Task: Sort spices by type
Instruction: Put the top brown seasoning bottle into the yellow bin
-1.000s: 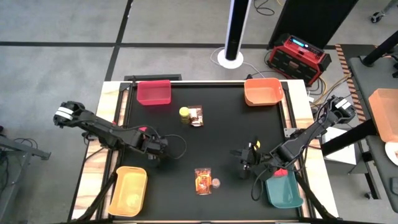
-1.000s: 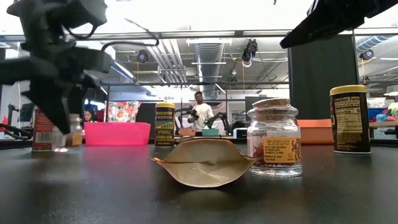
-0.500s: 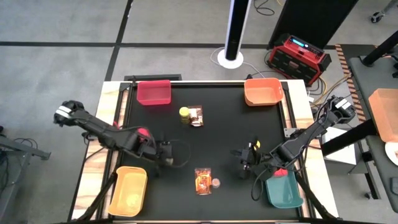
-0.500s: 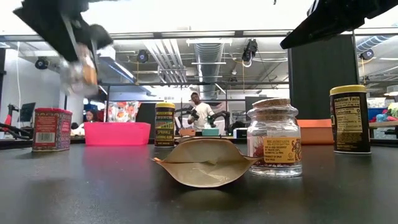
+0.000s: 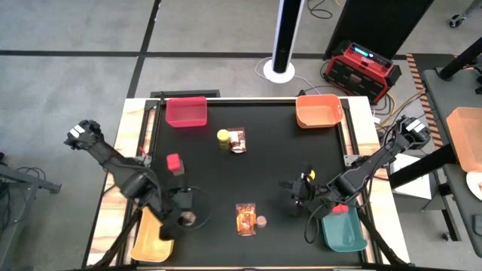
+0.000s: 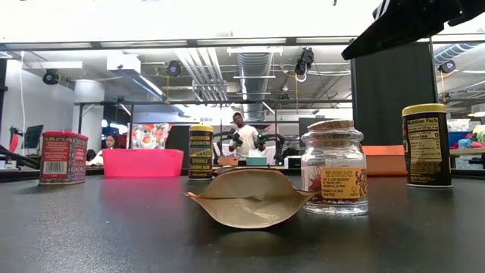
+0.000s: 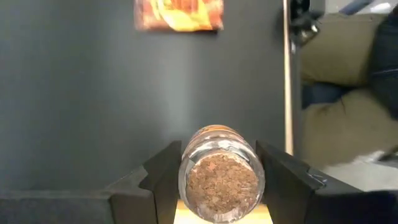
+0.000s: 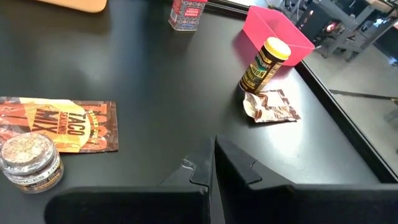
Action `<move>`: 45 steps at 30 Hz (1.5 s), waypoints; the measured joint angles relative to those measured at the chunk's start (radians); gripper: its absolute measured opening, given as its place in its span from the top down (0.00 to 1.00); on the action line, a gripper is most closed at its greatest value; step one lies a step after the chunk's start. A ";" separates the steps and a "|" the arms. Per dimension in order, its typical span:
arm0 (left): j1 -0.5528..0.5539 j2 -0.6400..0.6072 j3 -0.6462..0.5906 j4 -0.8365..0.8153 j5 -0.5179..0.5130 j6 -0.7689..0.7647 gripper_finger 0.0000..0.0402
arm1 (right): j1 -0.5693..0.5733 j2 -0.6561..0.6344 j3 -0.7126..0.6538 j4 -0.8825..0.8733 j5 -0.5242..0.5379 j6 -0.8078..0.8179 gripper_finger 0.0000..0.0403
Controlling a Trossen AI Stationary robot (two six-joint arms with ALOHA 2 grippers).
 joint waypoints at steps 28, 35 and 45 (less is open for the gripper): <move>-0.371 0.002 -0.317 -0.042 -0.057 -0.524 0.59 | 0.000 0.000 0.000 0.008 -0.003 -0.005 0.98; -0.374 0.002 -0.340 -0.002 -0.074 -0.523 0.59 | 0.000 0.000 0.000 0.008 -0.003 -0.007 0.98; -0.445 0.023 -0.340 0.011 -0.183 -0.555 0.59 | 0.000 0.000 0.000 0.008 -0.003 0.002 0.98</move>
